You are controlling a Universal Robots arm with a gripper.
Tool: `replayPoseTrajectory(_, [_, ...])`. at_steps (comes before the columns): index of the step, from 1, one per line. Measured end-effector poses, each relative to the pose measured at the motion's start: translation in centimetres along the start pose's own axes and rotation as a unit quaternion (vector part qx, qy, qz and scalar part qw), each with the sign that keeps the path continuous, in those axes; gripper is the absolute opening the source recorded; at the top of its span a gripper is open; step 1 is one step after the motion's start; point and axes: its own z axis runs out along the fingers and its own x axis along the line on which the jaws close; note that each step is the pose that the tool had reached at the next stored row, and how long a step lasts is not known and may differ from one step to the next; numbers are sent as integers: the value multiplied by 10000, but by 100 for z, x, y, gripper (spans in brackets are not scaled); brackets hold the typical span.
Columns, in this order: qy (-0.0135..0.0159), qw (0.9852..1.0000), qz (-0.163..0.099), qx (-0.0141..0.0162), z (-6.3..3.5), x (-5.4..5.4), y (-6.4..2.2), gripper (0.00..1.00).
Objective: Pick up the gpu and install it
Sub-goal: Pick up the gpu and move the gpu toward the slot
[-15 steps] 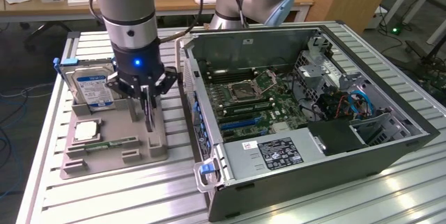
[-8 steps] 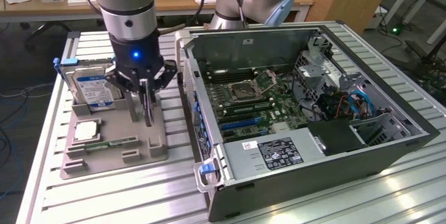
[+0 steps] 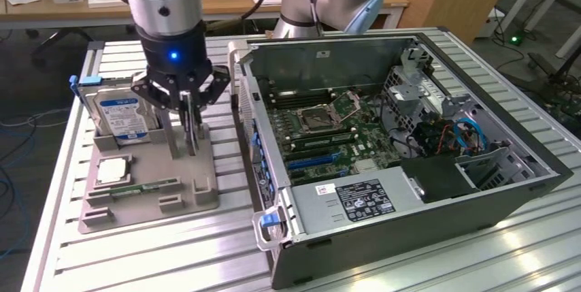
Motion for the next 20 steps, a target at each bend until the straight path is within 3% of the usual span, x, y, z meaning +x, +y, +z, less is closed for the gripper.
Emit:
replayPoseTrajectory(11, [1,10000,0,-30,-226,-3,15,27])
replayPoseTrajectory(12, [-1,10000,0,7,-225,-4,15,27])
replayPoseTrajectory(13, [-3,10000,-2,72,-226,-4,14,27])
replayPoseTrajectory(15, [-7,9997,-4,228,-228,-4,15,27])
replayPoseTrajectory(16, [-9,9996,-5,272,-231,-4,15,27])
replayPoseTrajectory(17, [-8,9996,-5,286,-243,-4,15,27])
replayPoseTrajectory(20, [-9,9996,-5,287,-297,-5,19,27])
